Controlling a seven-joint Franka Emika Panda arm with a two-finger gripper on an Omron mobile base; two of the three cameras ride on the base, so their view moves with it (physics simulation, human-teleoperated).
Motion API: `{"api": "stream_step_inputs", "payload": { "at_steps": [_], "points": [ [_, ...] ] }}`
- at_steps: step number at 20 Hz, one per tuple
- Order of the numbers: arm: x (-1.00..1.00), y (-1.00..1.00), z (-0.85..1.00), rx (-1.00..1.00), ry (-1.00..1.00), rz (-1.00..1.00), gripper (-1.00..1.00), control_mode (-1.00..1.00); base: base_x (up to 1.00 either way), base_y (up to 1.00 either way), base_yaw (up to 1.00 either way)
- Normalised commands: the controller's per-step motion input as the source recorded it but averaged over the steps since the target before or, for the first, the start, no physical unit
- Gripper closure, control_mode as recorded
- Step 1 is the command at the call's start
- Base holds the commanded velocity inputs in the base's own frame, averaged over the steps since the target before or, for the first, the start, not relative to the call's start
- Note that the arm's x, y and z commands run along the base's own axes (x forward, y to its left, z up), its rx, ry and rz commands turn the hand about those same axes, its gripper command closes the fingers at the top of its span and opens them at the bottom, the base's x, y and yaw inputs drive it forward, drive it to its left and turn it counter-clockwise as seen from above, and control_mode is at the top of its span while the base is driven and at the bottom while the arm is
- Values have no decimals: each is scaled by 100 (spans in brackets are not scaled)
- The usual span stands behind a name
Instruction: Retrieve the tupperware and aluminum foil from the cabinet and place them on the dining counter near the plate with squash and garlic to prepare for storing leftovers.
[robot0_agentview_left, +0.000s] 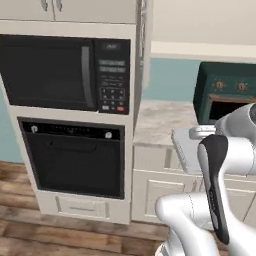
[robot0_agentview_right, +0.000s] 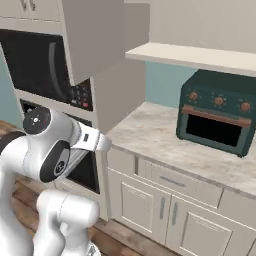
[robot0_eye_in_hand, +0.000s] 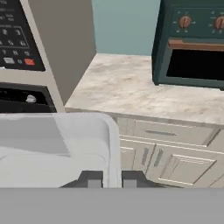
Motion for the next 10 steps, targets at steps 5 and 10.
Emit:
{"api": "stream_step_inputs", "payload": {
  "at_steps": [5, 10],
  "points": [
    [0, 0, 0, 0, 0, 0, 100, 100, -7, 66, 75],
    [0, 0, 0, 0, 0, 0, 100, 100, 10, 75, 72]
  ]
}}
